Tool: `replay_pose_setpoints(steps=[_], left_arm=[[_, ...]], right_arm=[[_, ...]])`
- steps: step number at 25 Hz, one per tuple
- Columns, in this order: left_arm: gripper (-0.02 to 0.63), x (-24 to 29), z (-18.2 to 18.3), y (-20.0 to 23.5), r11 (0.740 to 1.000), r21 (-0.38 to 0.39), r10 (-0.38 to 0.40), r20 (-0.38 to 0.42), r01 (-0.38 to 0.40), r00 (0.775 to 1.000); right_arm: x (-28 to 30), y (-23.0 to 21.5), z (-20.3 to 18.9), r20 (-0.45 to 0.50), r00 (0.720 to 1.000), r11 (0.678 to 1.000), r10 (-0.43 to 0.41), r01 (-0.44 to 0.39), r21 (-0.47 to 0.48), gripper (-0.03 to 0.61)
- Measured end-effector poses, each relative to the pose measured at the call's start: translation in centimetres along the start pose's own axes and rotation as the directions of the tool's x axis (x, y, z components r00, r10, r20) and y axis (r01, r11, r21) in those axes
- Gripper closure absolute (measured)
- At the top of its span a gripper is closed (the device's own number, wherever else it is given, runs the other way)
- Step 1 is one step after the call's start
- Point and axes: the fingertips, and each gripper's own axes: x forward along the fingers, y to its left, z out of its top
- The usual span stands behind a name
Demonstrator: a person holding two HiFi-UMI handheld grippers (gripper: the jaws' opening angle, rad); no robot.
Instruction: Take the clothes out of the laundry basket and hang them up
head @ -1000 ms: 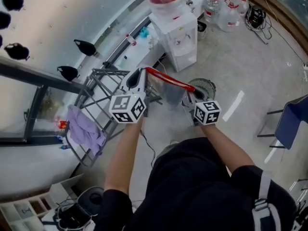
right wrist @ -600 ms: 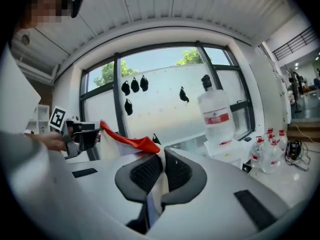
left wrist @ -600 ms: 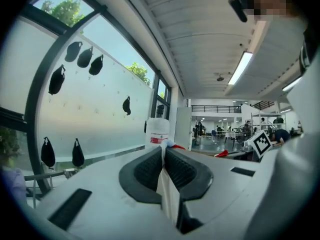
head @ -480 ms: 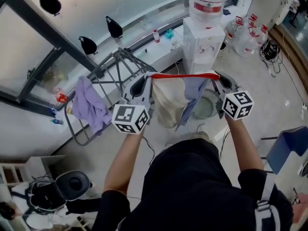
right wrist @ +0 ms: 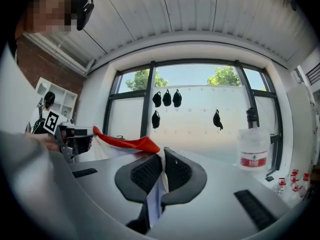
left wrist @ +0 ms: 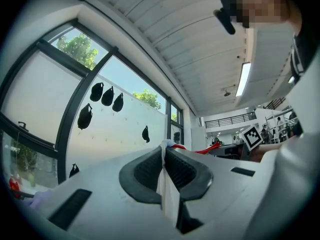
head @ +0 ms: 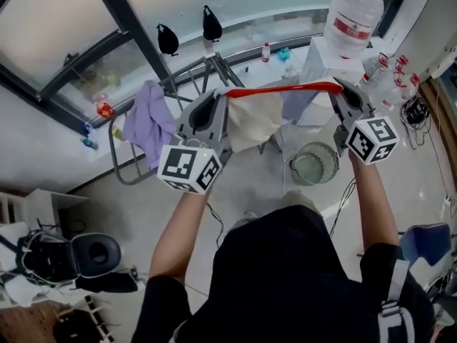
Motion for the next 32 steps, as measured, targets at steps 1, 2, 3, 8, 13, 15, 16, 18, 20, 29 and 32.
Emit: replay_pose_setpoints(steps=[1, 2, 3, 8, 13, 15, 16, 18, 20, 29, 32], left_arm=[[0.598, -0.2, 0.5, 0.6, 1.000, 0.008, 0.002, 0.004, -0.002, 1.000], [0.598, -0.3, 1.2, 1.2, 1.000, 0.018, 0.005, 0.008, -0.005, 1.000], [0.598, -0.5, 1.9, 1.8, 0.999, 0.031, 0.009, 0.012, -0.009, 1.000], [0.598, -1.9, 5.4, 5.7, 0.994, 0.097, 0.045, 0.031, -0.048, 0.999], [0.598, -3.2, 6.8, 10.4, 0.985, 0.109, 0.128, 0.026, -0.130, 0.991], [0.598, -3.5, 6.9, 12.2, 0.981, 0.111, 0.159, 0.021, -0.161, 0.987], [0.598, -3.7, 6.9, 13.1, 0.979, 0.107, 0.175, 0.019, -0.176, 0.984], [0.598, -3.9, 6.8, 15.2, 0.973, 0.096, 0.211, 0.013, -0.211, 0.977], [0.598, -3.7, 6.3, 17.2, 0.965, 0.097, 0.243, 0.005, -0.242, 0.970], [0.598, 0.6, 3.2, 27.9, 0.932, 0.151, 0.346, -0.099, -0.330, 0.933], [0.598, 1.9, 1.2, 30.6, 0.920, 0.178, 0.373, -0.135, -0.348, 0.918]], right_arm=[[0.9, 0.4, 0.9, 0.016, 1.000, 1.000, 0.007, -0.008, 0.005, 0.575], [1.8, 0.8, 1.7, 0.031, 0.999, 1.000, 0.017, -0.018, 0.022, 0.575], [2.8, 1.2, 2.5, 0.045, 0.999, 0.998, 0.032, -0.034, 0.044, 0.575], [8.0, 4.1, 6.5, 0.089, 0.988, 0.989, 0.130, -0.136, 0.061, 0.575], [13.5, 7.3, 8.8, 0.098, 0.971, 0.975, 0.218, -0.220, 0.016, 0.575], [15.5, 8.3, 9.1, 0.098, 0.965, 0.969, 0.244, -0.247, 0.015, 0.575], [16.5, 8.8, 9.0, 0.098, 0.961, 0.966, 0.257, -0.260, 0.015, 0.575], [18.5, 9.7, 8.7, 0.095, 0.955, 0.958, 0.282, -0.285, 0.014, 0.575], [20.6, 10.2, 8.1, 0.088, 0.949, 0.953, 0.302, -0.304, 0.011, 0.575], [33.3, 10.5, 5.4, 0.043, 0.925, 0.926, 0.377, -0.378, -0.004, 0.575], [36.7, 10.4, 3.6, 0.004, 0.924, 0.923, 0.382, -0.381, -0.062, 0.575]])
